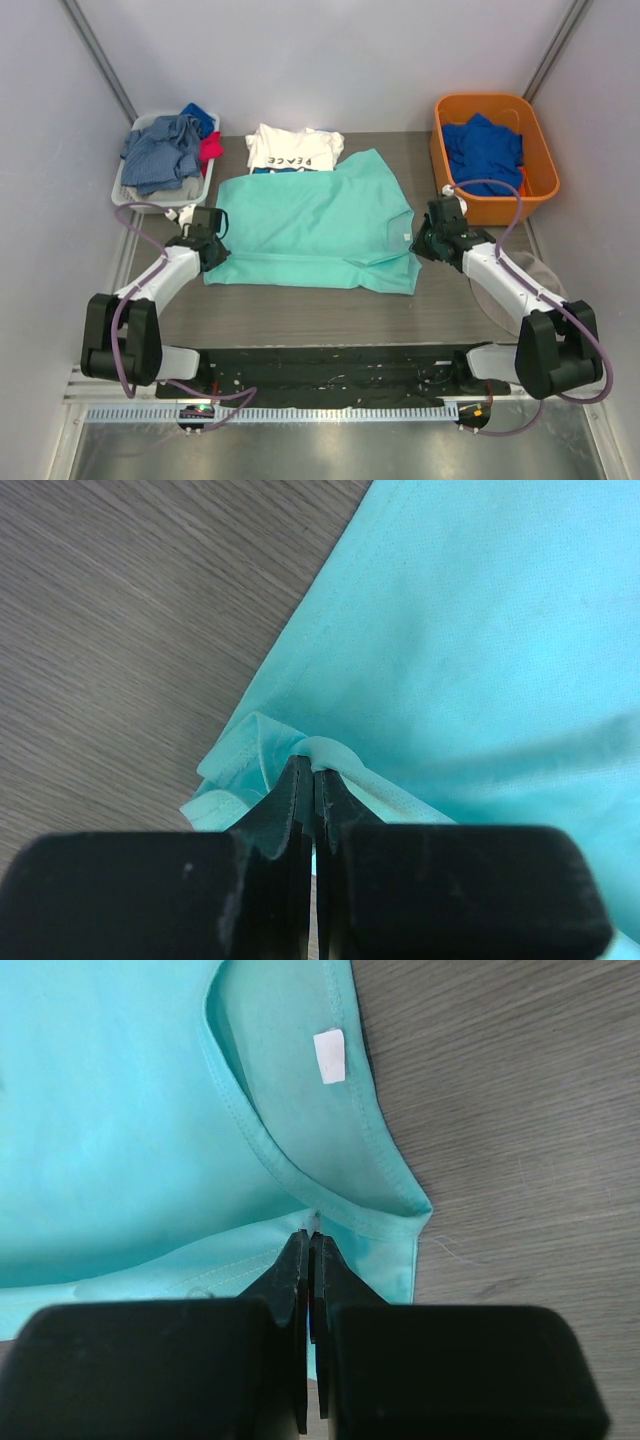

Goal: Fold and stack the t-shirts
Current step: Fold the tshirt

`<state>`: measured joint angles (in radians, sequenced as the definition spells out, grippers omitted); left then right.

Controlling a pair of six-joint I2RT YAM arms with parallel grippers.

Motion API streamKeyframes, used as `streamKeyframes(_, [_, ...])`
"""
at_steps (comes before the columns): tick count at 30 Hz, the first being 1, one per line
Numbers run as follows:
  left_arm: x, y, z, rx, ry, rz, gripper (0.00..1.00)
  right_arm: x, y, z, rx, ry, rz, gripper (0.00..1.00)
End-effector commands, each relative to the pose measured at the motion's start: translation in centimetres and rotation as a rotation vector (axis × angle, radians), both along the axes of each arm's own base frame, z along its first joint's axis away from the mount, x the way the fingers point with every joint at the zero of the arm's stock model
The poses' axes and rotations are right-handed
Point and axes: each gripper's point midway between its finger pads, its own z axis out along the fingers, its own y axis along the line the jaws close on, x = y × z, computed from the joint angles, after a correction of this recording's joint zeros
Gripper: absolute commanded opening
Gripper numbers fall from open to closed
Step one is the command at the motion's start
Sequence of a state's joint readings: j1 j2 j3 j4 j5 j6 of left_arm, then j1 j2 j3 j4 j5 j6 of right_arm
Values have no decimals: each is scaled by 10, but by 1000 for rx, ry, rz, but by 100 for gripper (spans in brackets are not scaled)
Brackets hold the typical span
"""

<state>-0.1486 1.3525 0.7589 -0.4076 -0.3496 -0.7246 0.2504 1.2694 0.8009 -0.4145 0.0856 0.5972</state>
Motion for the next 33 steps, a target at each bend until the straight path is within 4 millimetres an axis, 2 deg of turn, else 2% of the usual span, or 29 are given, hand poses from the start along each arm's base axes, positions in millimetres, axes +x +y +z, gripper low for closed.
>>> streamKeyframes(1, [17, 6, 15, 39, -65, 18, 0, 26, 0, 22, 2, -86, -6, 1])
streamKeyframes(10, [18, 7, 13, 46, -61, 21, 0, 47, 5, 22, 14, -97, -3, 1])
streamKeyframes(24, [27, 8, 9, 54, -56, 29, 0, 66, 5, 10, 5, -82, -6, 1])
streamKeyframes(33, [36, 8, 9, 60, -54, 29, 0, 79, 2, 14, 15, -100, -29, 1])
